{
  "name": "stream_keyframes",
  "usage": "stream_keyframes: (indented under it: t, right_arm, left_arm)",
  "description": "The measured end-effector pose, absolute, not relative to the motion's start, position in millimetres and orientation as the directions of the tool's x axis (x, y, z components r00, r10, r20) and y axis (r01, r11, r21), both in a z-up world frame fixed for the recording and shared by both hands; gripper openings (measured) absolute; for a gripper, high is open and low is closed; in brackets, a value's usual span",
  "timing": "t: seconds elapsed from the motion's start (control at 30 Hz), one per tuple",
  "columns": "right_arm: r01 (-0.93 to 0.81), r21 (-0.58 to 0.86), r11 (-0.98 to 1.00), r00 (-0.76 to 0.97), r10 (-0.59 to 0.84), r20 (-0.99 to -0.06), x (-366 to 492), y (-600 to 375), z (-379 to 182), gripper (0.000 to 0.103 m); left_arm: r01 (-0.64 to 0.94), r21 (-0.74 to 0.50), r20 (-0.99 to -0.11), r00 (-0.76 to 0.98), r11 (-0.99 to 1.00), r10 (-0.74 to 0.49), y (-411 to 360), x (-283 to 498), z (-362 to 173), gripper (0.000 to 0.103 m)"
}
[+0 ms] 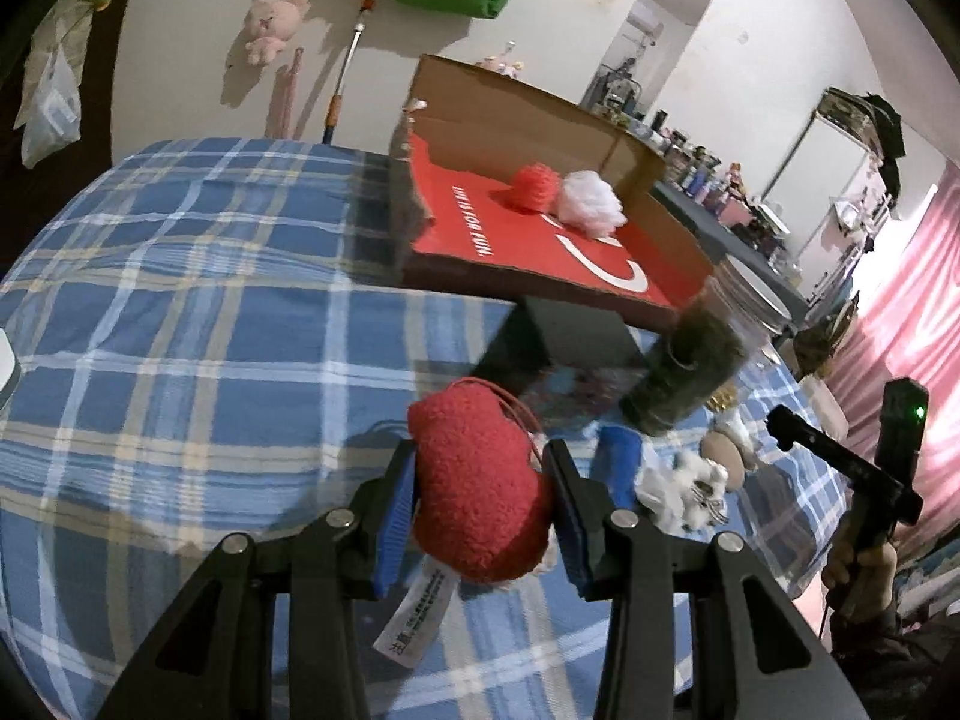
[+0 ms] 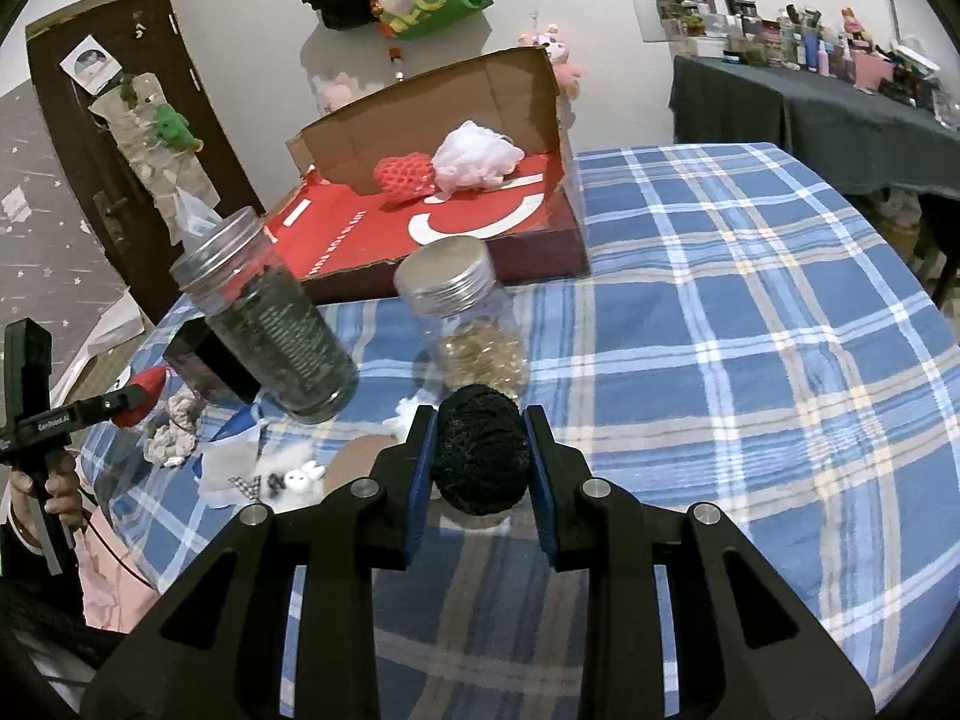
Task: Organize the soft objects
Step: 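Carry the black ball and red pouch over the cardboard box with both tools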
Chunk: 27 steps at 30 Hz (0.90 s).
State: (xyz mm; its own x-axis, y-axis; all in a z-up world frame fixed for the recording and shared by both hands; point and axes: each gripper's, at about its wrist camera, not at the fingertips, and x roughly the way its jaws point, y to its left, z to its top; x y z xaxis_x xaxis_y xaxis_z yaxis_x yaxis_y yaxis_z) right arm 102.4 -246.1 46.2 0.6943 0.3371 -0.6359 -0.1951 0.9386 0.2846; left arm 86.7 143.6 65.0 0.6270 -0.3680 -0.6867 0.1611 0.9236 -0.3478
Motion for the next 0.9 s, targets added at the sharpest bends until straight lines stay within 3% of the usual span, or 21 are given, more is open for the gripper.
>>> stream_keyframes:
  t: [0.27, 0.5, 0.9]
  right_arm:
    - [-0.175, 0.229, 0.958, 0.684, 0.286, -0.671, 119, -257, 41, 0.027]
    - [-0.206, 0.216, 0.954, 0.663, 0.298, -0.687, 145, -269, 45, 0.027]
    - [-0.272, 0.345, 0.898, 0.580, 0.439, -0.686, 201, -283, 58, 0.027]
  left_arm:
    - [0.172, -0.229, -0.729, 0.622, 0.958, -0.286, 147, 109, 60, 0.044]
    - [0.252, -0.159, -0.722, 0.630, 0.955, -0.286, 146, 133, 60, 0.044]
    - [0.411, -0.063, -0.682, 0.647, 0.909, -0.340, 135, 170, 81, 0.044]
